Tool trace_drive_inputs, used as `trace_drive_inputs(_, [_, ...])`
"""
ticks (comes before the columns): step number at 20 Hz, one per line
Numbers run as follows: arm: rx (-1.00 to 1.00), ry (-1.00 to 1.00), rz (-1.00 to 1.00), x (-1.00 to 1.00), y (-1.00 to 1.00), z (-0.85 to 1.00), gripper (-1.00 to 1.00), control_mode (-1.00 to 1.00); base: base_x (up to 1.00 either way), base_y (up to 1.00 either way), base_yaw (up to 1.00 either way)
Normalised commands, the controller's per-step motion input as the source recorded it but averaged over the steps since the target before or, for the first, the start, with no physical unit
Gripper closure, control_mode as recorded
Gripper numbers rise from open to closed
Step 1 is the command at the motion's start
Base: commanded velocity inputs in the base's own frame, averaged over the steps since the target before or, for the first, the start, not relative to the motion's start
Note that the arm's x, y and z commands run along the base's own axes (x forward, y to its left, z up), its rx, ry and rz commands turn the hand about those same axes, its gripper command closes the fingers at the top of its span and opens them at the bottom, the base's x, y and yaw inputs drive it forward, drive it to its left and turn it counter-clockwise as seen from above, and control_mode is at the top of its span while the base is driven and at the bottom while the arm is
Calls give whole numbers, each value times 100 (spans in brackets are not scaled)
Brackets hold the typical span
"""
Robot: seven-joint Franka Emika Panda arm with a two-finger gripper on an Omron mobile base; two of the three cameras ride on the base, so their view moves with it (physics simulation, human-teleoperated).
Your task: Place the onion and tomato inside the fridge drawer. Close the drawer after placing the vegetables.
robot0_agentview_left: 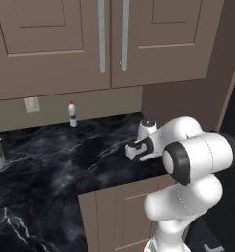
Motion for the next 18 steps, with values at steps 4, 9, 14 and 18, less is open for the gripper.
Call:
trace_drive_inputs(4, [-1,0,0,14,0,-29,-100,-100,0,0,0])
trace_drive_inputs(9, [-2,0,0,1,0,-38,100,-100,0,0,0])
trace_drive_inputs(14, [0,0,-2,0,14,10,100,-100,0,0,0])
trace_drive_inputs(18, [0,0,-5,-52,46,79,100,-100,0,0,0])
